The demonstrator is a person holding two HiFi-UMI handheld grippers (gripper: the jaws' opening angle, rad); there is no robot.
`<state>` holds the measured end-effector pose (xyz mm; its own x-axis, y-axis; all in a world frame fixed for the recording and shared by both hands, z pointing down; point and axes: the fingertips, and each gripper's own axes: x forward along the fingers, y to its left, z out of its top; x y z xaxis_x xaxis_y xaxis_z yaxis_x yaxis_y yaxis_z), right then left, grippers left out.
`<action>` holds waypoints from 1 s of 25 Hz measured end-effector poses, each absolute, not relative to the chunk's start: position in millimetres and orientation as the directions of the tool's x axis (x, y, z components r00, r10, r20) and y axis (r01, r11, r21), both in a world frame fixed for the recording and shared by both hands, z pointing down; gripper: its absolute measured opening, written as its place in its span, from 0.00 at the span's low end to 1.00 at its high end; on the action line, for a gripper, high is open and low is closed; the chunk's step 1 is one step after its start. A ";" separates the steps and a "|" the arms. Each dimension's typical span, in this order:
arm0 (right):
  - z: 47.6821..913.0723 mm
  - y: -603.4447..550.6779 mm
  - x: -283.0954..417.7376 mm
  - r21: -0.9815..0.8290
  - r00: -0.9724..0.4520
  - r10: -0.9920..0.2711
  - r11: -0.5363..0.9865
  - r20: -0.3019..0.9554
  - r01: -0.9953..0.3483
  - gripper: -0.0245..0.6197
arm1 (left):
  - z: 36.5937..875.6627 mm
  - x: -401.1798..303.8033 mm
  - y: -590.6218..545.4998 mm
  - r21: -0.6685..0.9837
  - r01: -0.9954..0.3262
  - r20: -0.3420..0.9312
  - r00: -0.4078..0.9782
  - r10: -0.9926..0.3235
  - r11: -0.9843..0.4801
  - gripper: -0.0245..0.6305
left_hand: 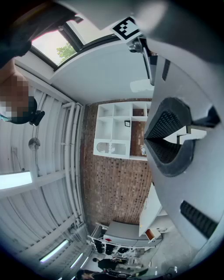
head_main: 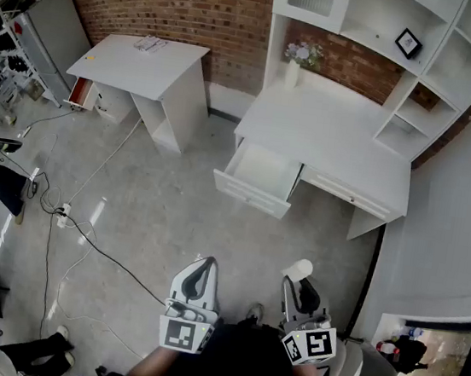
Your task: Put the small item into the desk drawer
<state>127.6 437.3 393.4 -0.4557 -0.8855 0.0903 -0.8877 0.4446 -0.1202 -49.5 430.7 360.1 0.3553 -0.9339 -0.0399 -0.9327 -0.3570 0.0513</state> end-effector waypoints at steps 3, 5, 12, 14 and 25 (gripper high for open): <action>394.1 437.2 125.0 -0.121 -0.458 -0.885 0.446 0.091 -0.887 0.25 | 364.8 -51.1 429.9 0.065 -0.932 -0.026 0.356 -0.934 -0.357 0.07; 393.8 436.4 124.7 -0.122 -0.460 -0.884 0.448 0.089 -0.885 0.25 | 365.0 -51.0 428.5 0.066 -0.932 -0.023 0.356 -0.934 -0.357 0.07; 392.1 436.7 132.6 -0.131 -0.468 -0.879 0.456 0.085 -0.880 0.25 | 360.5 -41.8 427.3 0.063 -0.933 -0.034 0.352 -0.935 -0.353 0.07; 391.5 436.0 136.3 -0.141 -0.471 -0.879 0.458 0.079 -0.878 0.25 | 359.7 -38.1 427.3 0.066 -0.935 -0.037 0.348 -0.937 -0.350 0.07; 401.4 438.1 171.5 -0.170 -0.517 -0.851 0.499 0.086 -0.850 0.25 | 359.9 2.9 431.9 0.073 -0.942 -0.029 0.327 -0.945 -0.328 0.07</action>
